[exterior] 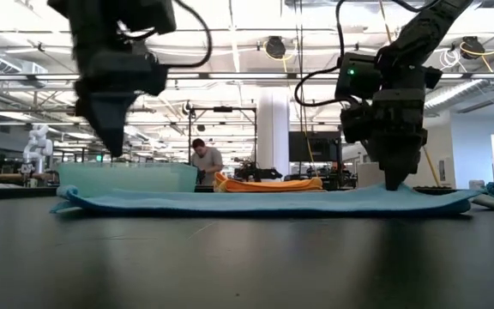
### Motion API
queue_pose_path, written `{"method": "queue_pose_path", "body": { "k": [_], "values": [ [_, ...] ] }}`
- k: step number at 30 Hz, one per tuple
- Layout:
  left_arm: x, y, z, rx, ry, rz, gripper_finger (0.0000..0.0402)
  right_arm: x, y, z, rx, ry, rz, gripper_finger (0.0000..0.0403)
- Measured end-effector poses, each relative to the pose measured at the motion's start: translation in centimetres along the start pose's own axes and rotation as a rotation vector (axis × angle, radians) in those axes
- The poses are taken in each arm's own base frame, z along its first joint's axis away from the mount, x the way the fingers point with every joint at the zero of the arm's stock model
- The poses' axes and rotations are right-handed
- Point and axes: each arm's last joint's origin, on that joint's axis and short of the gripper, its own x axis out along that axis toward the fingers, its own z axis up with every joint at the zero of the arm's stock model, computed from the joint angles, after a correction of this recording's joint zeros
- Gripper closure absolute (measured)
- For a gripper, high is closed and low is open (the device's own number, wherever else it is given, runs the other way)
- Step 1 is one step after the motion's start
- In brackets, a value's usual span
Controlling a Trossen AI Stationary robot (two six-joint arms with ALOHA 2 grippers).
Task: Fold microfiber towels
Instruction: Fold the blue microfiber towel
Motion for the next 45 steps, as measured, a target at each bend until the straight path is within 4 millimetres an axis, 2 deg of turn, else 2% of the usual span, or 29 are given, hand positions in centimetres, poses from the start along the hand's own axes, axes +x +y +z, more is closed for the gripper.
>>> {"method": "queue_pose_path", "body": {
  "k": [4,19,23,26,32,40,45],
  "values": [
    [0.7,-0.4,-0.6,0.002,0.011,-0.002,0.0325,0.1,-0.1,-0.1,0.004,0.011,-0.009,0.0402],
    [0.6,-0.8,-0.3,0.032,-0.059,-0.002,0.0325,0.0,-0.6,-0.1,0.056,0.02,-0.012,0.0403],
    [-0.3,-1.3,0.4,-0.002,-0.113,0.005,0.0325,0.0,-0.4,0.1,0.109,0.014,0.043,0.0403],
    [-1.9,-2.1,0.7,0.033,-0.173,0.044,0.0325,0.0,-0.2,0.3,0.137,0.003,0.077,0.0403],
    [-3.8,-2.2,0.3,0.068,-0.171,0.179,0.0325,-0.2,1.7,1.7,0.086,-0.091,0.162,0.0403],
    [-3.7,-1.9,-0.6,0.076,-0.113,0.227,0.0325,-2.3,5.2,4.5,0.021,-0.203,0.176,0.0403],
    [-3.6,-1.8,-0.6,0.083,-0.118,0.238,0.0325,-3.1,6.8,5.3,0.029,-0.25,0.18,0.0403]
  ]
}}
